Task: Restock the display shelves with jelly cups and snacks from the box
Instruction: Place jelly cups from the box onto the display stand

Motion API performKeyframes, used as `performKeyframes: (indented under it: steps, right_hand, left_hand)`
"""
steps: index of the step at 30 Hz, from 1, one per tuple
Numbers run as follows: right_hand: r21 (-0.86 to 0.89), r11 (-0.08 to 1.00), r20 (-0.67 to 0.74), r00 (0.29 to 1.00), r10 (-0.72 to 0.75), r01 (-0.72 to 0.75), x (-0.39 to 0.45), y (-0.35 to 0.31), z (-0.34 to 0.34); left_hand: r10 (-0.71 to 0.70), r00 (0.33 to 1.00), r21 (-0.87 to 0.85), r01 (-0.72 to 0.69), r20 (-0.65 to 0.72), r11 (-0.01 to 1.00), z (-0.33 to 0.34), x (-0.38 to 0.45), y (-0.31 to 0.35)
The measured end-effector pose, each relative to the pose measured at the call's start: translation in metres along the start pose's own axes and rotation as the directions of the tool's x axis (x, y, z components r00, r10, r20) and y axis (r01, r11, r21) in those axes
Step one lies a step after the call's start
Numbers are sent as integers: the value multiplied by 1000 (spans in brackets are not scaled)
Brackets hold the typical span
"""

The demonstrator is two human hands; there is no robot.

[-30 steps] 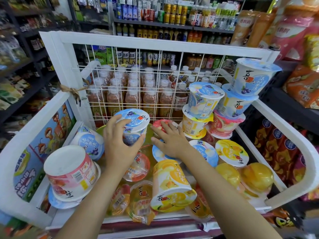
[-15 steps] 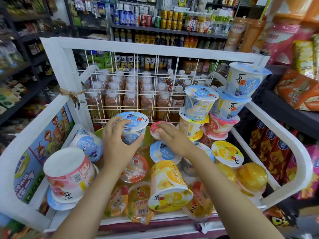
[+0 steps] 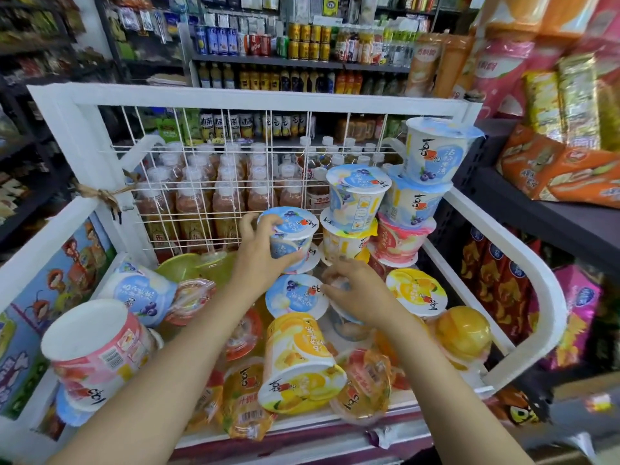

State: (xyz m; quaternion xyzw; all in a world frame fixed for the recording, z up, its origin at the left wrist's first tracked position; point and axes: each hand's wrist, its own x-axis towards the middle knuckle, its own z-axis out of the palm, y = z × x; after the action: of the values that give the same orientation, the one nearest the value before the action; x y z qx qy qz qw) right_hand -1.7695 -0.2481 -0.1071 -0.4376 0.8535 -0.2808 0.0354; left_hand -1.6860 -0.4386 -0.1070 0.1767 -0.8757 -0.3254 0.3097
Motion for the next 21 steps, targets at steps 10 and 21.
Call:
performKeyframes:
  steps: [10, 21]
  right_hand:
    - [210, 974, 128, 990, 55, -81, 16, -23, 11]
    - [210, 973, 201, 979, 47, -90, 22, -22, 12]
  left_hand:
    - [-278, 934, -115, 308, 226, 944, -4, -5, -20]
    - [-339, 913, -184, 382, 227, 905, -16, -16, -19]
